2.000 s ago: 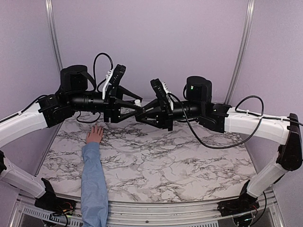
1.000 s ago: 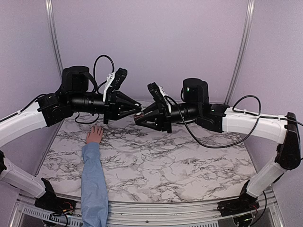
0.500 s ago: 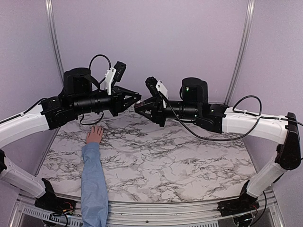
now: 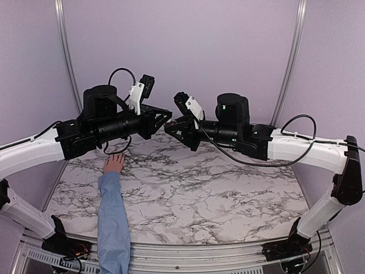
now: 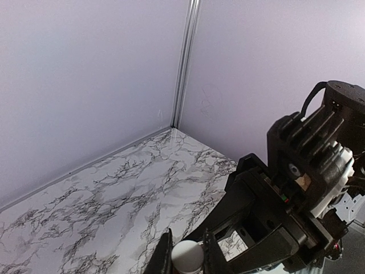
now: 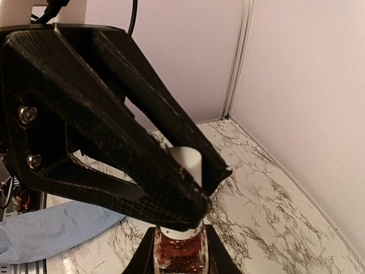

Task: Paint the nails
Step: Unscrew the nail polish bottle.

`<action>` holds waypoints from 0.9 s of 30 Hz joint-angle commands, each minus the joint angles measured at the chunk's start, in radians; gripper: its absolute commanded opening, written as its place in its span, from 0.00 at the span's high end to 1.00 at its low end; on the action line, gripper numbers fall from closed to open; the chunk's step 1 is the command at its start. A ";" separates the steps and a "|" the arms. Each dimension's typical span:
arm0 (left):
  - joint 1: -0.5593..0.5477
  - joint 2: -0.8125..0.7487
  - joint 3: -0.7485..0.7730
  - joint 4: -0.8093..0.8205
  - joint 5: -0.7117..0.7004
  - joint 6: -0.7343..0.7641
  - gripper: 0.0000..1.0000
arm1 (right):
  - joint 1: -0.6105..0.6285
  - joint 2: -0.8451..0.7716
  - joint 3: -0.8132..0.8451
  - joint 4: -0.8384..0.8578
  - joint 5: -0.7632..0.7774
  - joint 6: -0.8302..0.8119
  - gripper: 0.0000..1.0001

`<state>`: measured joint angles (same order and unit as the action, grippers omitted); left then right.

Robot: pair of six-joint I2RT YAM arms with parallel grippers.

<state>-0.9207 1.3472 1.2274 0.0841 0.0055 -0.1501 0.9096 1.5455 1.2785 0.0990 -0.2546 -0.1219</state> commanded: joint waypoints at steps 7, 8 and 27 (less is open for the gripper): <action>-0.031 0.024 0.040 -0.040 -0.170 -0.041 1.00 | -0.021 -0.002 0.057 0.036 0.164 0.030 1.00; -0.033 0.026 0.041 -0.040 -0.189 -0.057 1.00 | -0.020 -0.002 0.058 0.044 0.179 0.034 1.00; -0.125 0.230 0.202 -0.216 -0.581 -0.402 1.00 | -0.009 0.105 0.175 0.088 0.391 0.041 1.00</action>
<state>-1.0138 1.5394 1.4143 -0.0017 -0.5003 -0.4755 0.9154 1.6447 1.3670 0.0952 0.0143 -0.1207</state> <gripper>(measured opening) 0.128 0.206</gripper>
